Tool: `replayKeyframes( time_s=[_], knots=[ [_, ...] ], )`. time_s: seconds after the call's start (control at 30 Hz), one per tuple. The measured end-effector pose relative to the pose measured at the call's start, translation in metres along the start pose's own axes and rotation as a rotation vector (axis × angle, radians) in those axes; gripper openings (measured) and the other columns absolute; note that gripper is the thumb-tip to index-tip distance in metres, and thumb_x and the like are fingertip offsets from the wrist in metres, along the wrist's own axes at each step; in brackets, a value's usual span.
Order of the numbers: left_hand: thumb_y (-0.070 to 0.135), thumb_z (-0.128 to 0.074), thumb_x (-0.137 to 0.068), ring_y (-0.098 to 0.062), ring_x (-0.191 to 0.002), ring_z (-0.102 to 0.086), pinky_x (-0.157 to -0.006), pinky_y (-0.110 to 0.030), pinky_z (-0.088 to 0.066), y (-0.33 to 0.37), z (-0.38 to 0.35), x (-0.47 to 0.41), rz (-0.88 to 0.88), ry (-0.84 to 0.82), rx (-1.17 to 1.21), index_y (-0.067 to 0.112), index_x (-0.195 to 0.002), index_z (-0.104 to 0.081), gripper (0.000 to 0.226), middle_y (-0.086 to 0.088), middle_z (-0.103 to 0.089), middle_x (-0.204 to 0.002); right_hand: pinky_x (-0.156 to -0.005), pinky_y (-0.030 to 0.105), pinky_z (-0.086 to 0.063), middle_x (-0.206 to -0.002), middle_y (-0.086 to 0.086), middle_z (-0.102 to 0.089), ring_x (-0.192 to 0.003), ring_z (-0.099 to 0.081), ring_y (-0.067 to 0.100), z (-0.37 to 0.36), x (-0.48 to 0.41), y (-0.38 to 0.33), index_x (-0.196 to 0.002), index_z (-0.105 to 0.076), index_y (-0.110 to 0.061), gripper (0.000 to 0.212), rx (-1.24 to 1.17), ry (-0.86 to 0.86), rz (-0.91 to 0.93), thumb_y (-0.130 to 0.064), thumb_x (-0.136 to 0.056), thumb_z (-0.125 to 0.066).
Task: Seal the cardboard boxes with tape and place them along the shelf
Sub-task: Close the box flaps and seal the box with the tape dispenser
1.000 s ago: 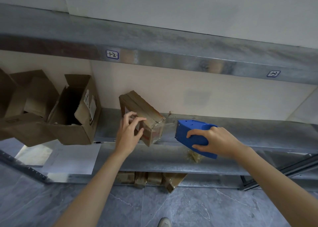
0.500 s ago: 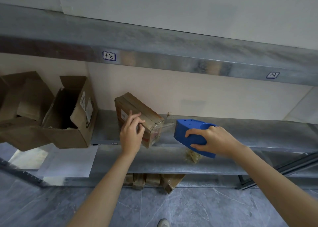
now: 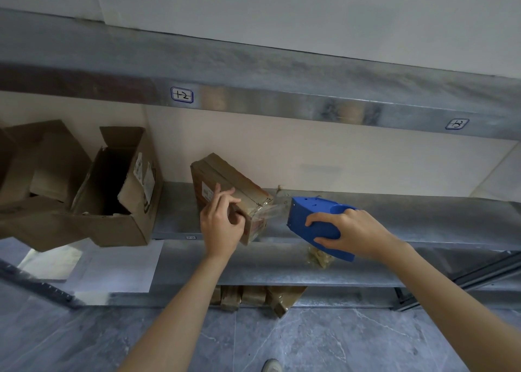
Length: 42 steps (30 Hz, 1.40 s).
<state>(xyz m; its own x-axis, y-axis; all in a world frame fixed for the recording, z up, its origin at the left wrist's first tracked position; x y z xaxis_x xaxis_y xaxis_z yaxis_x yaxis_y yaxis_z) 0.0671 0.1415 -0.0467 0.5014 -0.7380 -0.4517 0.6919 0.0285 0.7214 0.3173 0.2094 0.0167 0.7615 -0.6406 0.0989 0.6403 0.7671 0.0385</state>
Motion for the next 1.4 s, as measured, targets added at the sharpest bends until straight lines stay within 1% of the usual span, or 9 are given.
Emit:
replayKeyframes(
  time_s=[0.07,0.2,0.4,0.47,0.57,0.77,0.9,1.07,1.4],
  knots=[
    [0.002,-0.072,-0.075,-0.020,-0.135,-0.047,-0.102,-0.045,-0.044,-0.004,0.004,-0.003,0.045,0.041,0.000,0.019,-0.095,-0.058,0.030,0.002,-0.065,-0.128,-0.049,0.012,-0.025,-0.087,-0.014,-0.063,-0.050,-0.041,0.001,0.000,-0.001,0.000,-0.125,-0.044,-0.051,0.034,-0.007,0.005,-0.001,-0.049,-0.093,-0.052],
    [0.008,-0.072,-0.079,-0.028,-0.115,-0.064,-0.096,-0.034,-0.039,-0.009,0.004,-0.005,0.105,0.069,0.014,0.023,-0.103,-0.060,0.031,-0.002,-0.064,-0.130,-0.051,0.015,-0.035,-0.089,-0.009,-0.066,-0.057,-0.051,0.008,-0.003,-0.001,0.001,-0.126,-0.041,-0.052,0.033,0.009,-0.007,-0.002,-0.051,-0.094,-0.049],
    [0.001,-0.073,-0.075,-0.014,-0.138,-0.038,-0.105,-0.038,-0.036,-0.006,-0.004,0.001,0.066,-0.005,0.008,0.018,-0.115,-0.059,0.046,-0.003,-0.054,-0.144,-0.055,0.020,-0.040,-0.085,-0.008,-0.065,-0.058,-0.051,0.009,-0.004,-0.002,0.001,-0.126,-0.042,-0.052,0.033,0.004,-0.018,-0.018,-0.051,-0.094,-0.049],
    [-0.001,-0.074,-0.072,-0.020,-0.144,-0.034,-0.107,-0.038,-0.035,-0.004,-0.005,0.002,0.040,-0.028,0.013,0.017,-0.114,-0.058,0.049,-0.002,-0.054,-0.144,-0.055,0.021,-0.041,-0.088,-0.009,-0.066,-0.057,-0.049,0.008,-0.004,-0.003,0.001,-0.126,-0.041,-0.052,0.033,0.007,-0.019,-0.020,-0.050,-0.094,-0.049],
    [-0.004,-0.073,-0.070,-0.022,-0.140,-0.043,-0.104,-0.040,-0.039,-0.003,0.000,-0.001,0.032,0.025,0.044,0.014,-0.105,-0.063,0.041,-0.001,-0.064,-0.132,-0.051,0.018,-0.035,-0.087,-0.009,-0.065,-0.054,-0.045,0.007,-0.003,-0.004,0.001,-0.126,-0.042,-0.052,0.033,0.005,-0.012,-0.016,-0.050,-0.094,-0.049],
    [-0.005,-0.069,-0.074,-0.008,-0.126,-0.052,-0.096,-0.037,-0.042,-0.005,0.009,-0.008,0.101,0.166,0.119,0.017,-0.085,-0.067,0.025,0.007,-0.074,-0.108,-0.057,0.024,-0.046,-0.087,-0.008,-0.066,-0.060,-0.053,0.010,-0.003,-0.003,0.002,-0.125,-0.041,-0.052,0.033,0.000,-0.005,-0.026,-0.051,-0.093,-0.049],
    [-0.003,-0.071,-0.073,-0.015,-0.134,-0.048,-0.102,-0.044,-0.043,-0.005,0.002,-0.004,0.062,0.096,0.084,0.016,-0.096,-0.064,0.030,0.004,-0.070,-0.120,-0.060,0.025,-0.049,-0.089,-0.005,-0.067,-0.062,-0.055,0.011,-0.003,-0.003,0.002,-0.125,-0.040,-0.052,0.033,0.008,-0.014,-0.029,-0.052,-0.093,-0.047],
    [0.006,-0.077,-0.068,-0.019,-0.143,-0.036,-0.109,-0.047,-0.040,-0.008,-0.008,0.003,0.047,-0.005,0.026,0.015,-0.109,-0.057,0.047,-0.001,-0.059,-0.134,-0.051,0.018,-0.035,-0.086,-0.008,-0.066,-0.057,-0.049,0.009,0.002,-0.002,0.006,-0.125,-0.043,-0.052,0.033,0.001,0.015,-0.034,-0.052,-0.093,-0.050],
    [0.006,-0.069,-0.078,-0.022,-0.125,-0.056,-0.090,-0.044,-0.048,-0.011,-0.003,-0.009,0.065,0.114,-0.007,0.016,-0.089,-0.067,0.015,-0.004,-0.071,-0.119,-0.054,0.021,-0.040,-0.088,-0.008,-0.066,-0.059,-0.052,0.010,0.003,0.001,0.005,-0.126,-0.044,-0.051,0.034,0.002,0.015,-0.031,-0.051,-0.093,-0.050]
  ],
)
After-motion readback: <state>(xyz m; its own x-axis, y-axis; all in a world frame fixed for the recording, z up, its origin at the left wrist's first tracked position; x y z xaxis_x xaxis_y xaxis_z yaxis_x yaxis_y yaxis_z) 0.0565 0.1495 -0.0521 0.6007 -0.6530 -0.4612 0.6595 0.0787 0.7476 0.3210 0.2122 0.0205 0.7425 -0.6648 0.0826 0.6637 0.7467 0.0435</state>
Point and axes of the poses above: each hand's wrist, its own x-axis away from the middle knuckle, its own z-axis out of the back of the hand, y = z × x, the point moved 7 cm from there along -x, towards the middle knuckle
